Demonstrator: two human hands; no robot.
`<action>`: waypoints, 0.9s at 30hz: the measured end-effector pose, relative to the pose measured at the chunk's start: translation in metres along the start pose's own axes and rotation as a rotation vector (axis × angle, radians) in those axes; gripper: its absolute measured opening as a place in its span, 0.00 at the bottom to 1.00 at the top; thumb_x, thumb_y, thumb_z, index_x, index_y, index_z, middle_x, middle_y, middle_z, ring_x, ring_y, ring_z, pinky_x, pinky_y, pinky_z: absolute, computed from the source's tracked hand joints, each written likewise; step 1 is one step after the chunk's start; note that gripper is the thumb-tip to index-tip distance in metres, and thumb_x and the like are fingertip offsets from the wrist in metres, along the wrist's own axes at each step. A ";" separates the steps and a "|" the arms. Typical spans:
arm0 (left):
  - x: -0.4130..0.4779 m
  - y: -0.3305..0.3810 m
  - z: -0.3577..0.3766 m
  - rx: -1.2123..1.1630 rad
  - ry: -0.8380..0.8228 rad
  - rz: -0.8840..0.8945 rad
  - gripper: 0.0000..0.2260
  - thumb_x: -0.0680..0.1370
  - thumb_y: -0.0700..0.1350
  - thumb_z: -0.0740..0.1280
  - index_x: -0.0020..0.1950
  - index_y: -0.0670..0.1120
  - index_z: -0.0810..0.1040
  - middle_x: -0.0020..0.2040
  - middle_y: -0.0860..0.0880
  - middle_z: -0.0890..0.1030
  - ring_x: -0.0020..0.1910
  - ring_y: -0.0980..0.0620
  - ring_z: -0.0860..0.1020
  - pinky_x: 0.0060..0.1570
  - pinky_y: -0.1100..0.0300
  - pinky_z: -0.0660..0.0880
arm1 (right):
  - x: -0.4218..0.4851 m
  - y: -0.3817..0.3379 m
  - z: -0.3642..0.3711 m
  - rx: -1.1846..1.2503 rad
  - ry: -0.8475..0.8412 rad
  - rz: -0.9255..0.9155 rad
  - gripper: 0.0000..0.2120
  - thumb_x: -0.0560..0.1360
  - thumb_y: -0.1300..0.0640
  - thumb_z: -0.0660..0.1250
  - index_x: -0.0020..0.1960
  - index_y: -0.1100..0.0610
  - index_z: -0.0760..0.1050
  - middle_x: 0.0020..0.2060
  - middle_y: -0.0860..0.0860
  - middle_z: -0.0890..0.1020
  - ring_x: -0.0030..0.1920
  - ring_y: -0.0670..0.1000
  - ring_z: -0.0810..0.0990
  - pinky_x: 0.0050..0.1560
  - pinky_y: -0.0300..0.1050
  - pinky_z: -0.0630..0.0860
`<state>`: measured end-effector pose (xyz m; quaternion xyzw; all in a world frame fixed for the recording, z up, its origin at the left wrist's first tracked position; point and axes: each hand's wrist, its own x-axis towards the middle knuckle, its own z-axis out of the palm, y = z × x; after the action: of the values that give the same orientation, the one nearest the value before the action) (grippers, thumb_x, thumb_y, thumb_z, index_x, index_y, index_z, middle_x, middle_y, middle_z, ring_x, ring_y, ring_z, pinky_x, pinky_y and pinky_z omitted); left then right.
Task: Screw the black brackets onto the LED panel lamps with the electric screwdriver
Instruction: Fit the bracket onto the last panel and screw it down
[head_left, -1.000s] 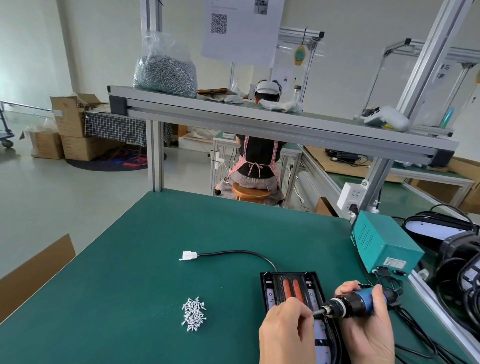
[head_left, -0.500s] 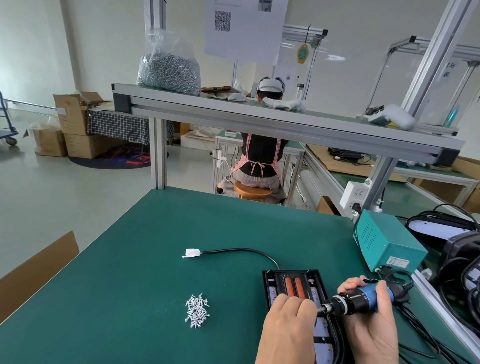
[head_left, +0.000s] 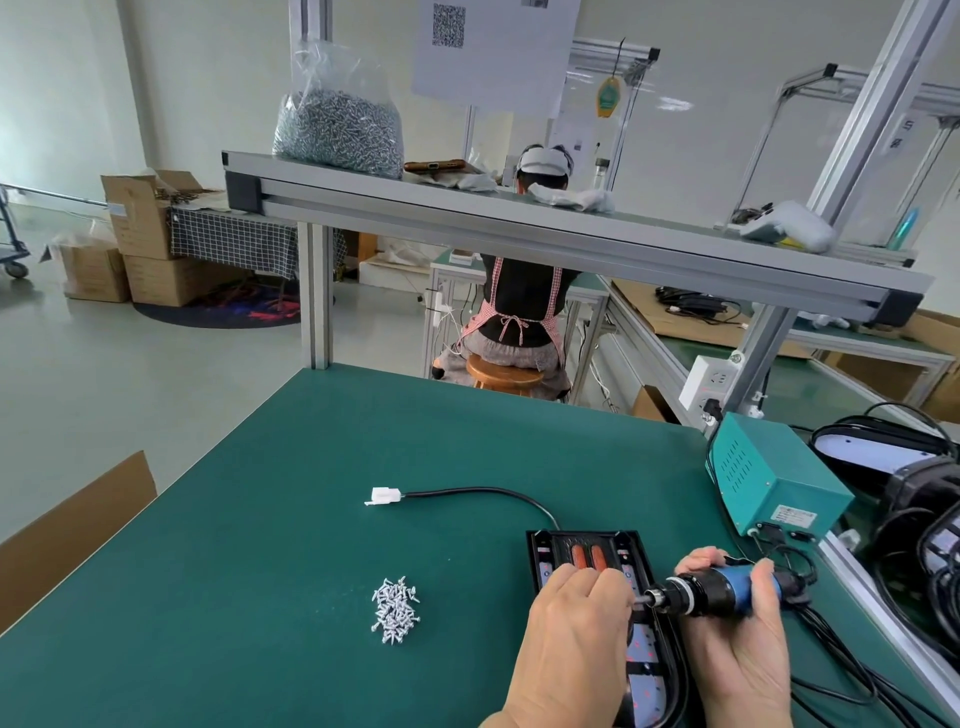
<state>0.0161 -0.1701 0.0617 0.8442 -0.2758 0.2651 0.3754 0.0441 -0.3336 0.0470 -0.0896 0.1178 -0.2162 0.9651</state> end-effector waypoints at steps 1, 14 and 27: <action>0.000 -0.001 0.000 -0.011 -0.017 -0.010 0.12 0.68 0.32 0.74 0.35 0.45 0.74 0.31 0.51 0.75 0.32 0.49 0.73 0.32 0.59 0.74 | 0.003 -0.004 -0.003 0.007 0.032 0.020 0.16 0.81 0.43 0.63 0.53 0.56 0.68 0.44 0.50 0.75 0.45 0.45 0.75 0.50 0.39 0.77; 0.001 -0.004 0.005 -0.161 -0.074 -0.113 0.16 0.76 0.48 0.68 0.64 0.49 0.76 0.52 0.53 0.79 0.53 0.54 0.71 0.56 0.63 0.68 | 0.006 -0.012 -0.004 0.083 0.000 0.106 0.22 0.73 0.50 0.73 0.60 0.56 0.67 0.45 0.50 0.76 0.45 0.46 0.77 0.54 0.39 0.76; 0.018 -0.045 0.003 -0.369 -0.388 -0.832 0.36 0.71 0.61 0.72 0.72 0.48 0.64 0.57 0.54 0.79 0.56 0.52 0.77 0.56 0.57 0.73 | 0.011 -0.018 0.028 0.003 -0.072 -0.149 0.19 0.75 0.53 0.74 0.60 0.56 0.70 0.39 0.49 0.77 0.36 0.46 0.78 0.43 0.36 0.77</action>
<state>0.0596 -0.1525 0.0500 0.8359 -0.0225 -0.1224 0.5346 0.0545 -0.3513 0.0762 -0.1045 0.0760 -0.2840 0.9501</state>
